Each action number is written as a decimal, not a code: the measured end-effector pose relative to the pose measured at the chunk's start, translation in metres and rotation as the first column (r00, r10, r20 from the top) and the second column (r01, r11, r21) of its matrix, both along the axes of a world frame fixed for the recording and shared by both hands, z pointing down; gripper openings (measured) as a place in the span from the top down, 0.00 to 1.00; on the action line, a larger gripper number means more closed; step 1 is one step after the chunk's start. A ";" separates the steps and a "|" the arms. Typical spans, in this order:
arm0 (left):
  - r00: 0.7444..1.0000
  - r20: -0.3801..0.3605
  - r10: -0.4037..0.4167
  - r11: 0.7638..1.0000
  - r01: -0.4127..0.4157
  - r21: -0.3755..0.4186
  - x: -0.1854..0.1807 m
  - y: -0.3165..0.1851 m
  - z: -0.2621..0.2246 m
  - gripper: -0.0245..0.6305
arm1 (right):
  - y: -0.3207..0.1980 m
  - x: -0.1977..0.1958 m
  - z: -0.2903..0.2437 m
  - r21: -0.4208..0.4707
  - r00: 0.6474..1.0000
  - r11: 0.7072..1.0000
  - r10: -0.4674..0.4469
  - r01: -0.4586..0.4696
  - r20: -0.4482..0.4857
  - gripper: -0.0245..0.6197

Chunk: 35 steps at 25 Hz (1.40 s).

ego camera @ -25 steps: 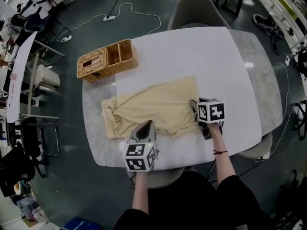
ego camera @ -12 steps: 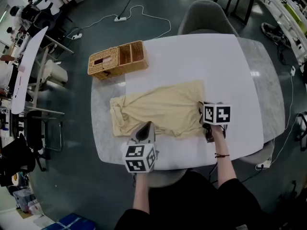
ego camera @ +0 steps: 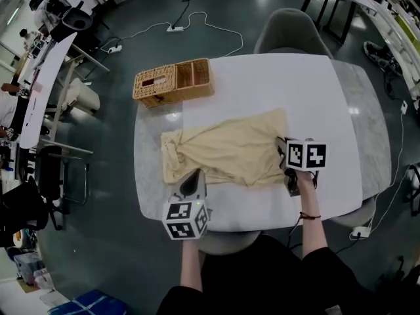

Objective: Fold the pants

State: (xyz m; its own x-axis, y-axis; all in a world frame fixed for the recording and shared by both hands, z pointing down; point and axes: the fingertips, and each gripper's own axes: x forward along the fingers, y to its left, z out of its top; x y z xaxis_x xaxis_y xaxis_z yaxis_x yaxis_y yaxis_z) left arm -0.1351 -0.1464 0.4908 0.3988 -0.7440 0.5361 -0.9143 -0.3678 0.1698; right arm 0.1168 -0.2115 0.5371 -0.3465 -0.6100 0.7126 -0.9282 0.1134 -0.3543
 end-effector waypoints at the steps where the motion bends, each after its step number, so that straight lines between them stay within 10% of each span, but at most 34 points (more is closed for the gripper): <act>1: 1.000 -0.002 -0.001 1.000 0.001 0.004 -0.003 0.000 -0.001 0.95 | 0.000 -0.003 -0.004 0.004 1.000 1.000 -0.003 0.003 0.000 0.91; 35: 0.995 -0.100 0.030 0.999 -0.027 0.033 -0.145 0.015 -0.008 0.95 | 0.003 -0.191 -0.097 0.128 0.990 0.987 -0.081 0.096 -0.118 0.91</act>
State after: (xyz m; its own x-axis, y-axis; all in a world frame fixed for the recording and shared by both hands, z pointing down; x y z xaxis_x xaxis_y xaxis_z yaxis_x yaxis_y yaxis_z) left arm -0.2806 -0.1312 0.4828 0.4707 -0.7476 0.4686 -0.8823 -0.3999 0.2482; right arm -0.0739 -0.2088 0.4402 -0.3262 -0.6725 0.6643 -0.9453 0.2365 -0.2248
